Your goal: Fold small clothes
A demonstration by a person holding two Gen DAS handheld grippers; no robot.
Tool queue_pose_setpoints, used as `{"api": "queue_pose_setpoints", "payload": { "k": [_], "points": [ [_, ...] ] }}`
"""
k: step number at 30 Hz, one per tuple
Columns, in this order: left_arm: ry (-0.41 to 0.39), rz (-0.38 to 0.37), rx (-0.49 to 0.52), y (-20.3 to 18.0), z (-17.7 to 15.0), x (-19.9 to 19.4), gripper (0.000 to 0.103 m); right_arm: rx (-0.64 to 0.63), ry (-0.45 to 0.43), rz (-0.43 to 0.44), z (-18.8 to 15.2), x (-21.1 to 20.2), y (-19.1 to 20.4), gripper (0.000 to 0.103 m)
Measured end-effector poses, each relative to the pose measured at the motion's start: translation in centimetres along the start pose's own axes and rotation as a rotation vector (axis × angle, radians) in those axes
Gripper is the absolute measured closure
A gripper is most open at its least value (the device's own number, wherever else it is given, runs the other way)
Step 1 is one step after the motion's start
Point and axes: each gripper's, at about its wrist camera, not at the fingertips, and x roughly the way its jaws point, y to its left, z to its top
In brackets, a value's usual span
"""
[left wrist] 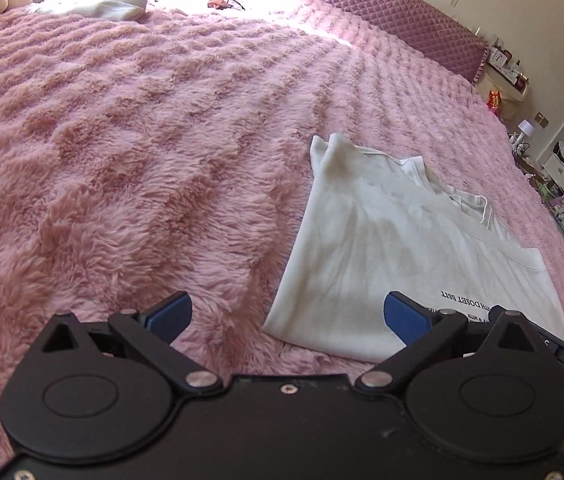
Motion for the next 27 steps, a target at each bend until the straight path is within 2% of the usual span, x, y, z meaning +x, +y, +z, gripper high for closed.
{"api": "queue_pose_setpoints", "payload": {
  "k": [2, 6, 8, 11, 13, 17, 22, 23, 27],
  "points": [
    [0.015, -0.019, -0.058, 0.7, -0.8, 0.3, 0.000, -0.006, 0.008, -0.007, -0.6, -0.1, 0.1, 0.039],
    [0.061, -0.112, -0.170, 1.0, -2.4, 1.1, 0.000, -0.038, 0.041, 0.010, -1.8, -0.7, 0.2, 0.039],
    [0.063, -0.144, -0.183, 0.8, -3.0, 1.4, 0.000, -0.067, 0.036, 0.009, -2.8, -1.2, 0.2, 0.040],
    [0.059, -0.122, -0.175, -0.1, -3.5, 2.2, 0.000, -0.093, 0.028, 0.002, -3.7, -1.8, 0.4, 0.040],
    [0.060, -0.143, -0.187, -0.3, -3.7, 2.9, 0.000, -0.085, 0.027, 0.004, -3.9, -2.1, 0.3, 0.040],
    [0.048, -0.188, -0.252, -1.0, -3.4, 4.2, 0.000, -0.059, 0.040, 0.013, -3.6, -1.8, 0.0, 0.039],
    [0.013, -0.186, -0.325, -1.2, -3.4, 5.7, 0.001, -0.060, 0.043, 0.018, -3.7, -1.7, 0.1, 0.039],
    [0.004, -0.181, -0.335, -1.1, -3.5, 5.9, 0.003, -0.058, 0.043, 0.020, -3.7, -1.7, 0.0, 0.039],
    [-0.013, -0.153, -0.353, -0.5, -2.9, 6.0, 0.025, -0.053, 0.046, 0.021, -3.7, -1.6, 0.0, 0.039]
  ]
}}
